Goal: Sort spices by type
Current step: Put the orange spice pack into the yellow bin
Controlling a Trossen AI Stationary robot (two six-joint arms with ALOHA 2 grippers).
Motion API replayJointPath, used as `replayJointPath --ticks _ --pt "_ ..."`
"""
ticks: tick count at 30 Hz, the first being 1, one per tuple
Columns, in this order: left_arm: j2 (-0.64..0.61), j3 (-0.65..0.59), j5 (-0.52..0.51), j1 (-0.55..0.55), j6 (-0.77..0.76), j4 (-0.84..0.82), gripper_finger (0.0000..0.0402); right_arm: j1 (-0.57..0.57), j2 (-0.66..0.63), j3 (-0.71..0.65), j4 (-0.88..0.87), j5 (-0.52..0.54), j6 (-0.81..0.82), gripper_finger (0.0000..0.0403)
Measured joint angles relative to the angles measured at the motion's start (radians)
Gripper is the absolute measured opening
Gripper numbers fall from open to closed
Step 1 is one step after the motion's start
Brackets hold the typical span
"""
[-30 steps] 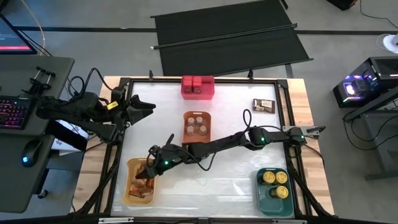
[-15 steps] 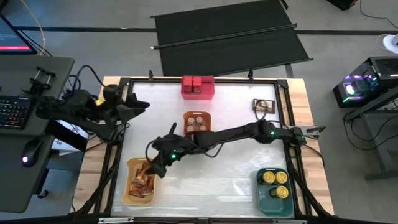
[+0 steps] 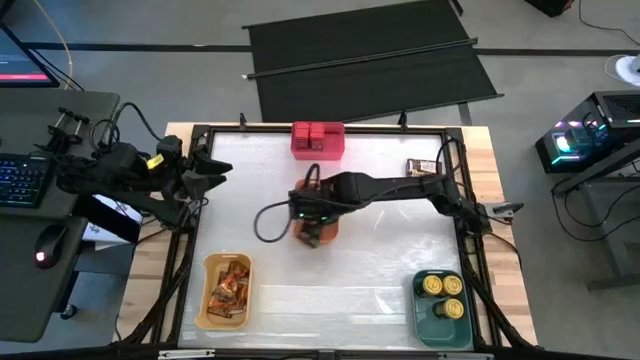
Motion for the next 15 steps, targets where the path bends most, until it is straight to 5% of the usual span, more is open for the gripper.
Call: replayJointPath --ticks 3,6,15 --pt "0.005 0.000 0.000 0.000 0.000 -0.033 0.0188 -0.015 -0.001 -0.017 -0.239 0.026 -0.038 0.0289" --pt "0.006 0.000 0.000 0.000 0.000 -0.040 0.0188 -0.027 -0.052 -0.142 -0.239 0.004 -0.088 0.0286" --pt "0.006 0.000 -0.038 0.008 0.014 -0.030 0.0188 -0.163 -0.636 -0.912 -0.207 -0.012 0.166 0.0282"
